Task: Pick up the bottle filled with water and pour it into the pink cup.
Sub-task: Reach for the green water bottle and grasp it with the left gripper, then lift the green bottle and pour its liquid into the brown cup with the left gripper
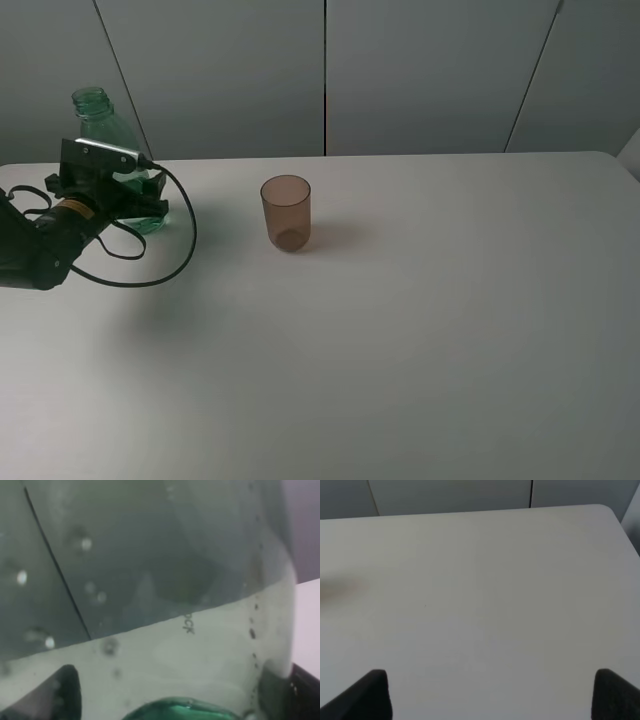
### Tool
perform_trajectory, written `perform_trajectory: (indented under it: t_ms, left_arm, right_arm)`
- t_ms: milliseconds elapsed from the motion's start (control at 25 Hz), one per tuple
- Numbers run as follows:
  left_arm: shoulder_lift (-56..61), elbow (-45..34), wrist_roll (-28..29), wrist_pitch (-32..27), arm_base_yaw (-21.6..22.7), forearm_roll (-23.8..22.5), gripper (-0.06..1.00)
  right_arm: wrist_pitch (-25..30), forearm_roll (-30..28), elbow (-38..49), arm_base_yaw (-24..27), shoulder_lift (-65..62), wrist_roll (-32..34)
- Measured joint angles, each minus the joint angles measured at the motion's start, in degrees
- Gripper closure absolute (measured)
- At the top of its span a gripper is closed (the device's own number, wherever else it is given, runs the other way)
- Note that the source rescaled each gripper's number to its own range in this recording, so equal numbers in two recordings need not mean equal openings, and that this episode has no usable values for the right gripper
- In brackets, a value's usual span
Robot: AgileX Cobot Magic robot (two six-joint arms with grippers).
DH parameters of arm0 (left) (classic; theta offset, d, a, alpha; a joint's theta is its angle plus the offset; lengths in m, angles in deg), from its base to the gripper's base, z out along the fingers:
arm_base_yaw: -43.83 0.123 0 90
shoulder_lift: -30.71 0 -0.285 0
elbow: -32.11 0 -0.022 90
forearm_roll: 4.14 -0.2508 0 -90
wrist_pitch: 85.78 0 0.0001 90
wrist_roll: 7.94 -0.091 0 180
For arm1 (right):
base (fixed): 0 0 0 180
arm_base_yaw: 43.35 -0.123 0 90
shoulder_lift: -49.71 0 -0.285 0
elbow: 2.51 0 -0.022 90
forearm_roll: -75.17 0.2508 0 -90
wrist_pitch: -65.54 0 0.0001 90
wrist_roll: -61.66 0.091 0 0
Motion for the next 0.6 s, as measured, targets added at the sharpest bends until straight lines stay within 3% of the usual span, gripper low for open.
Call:
perform_trajectory:
  t_ms: [40, 80, 120, 600]
  left_arm:
    - [0.0, 0.0, 0.2, 0.0, 0.0, 0.1, 0.64]
    - [0.0, 0.0, 0.4, 0.0, 0.0, -0.3, 0.81]
    - [0.0, 0.0, 0.4, 0.0, 0.0, -0.5, 0.89]
    - [1.3, 0.0, 4.4, -1.8, -0.8, -4.2, 0.94]
  right_arm:
    - [0.0, 0.0, 0.0, 0.0, 0.0, 0.0]
    - [0.0, 0.0, 0.0, 0.0, 0.0, 0.0]
    - [0.0, 0.0, 0.0, 0.0, 0.0, 0.0]
    - [0.0, 0.0, 0.0, 0.0, 0.0, 0.0]
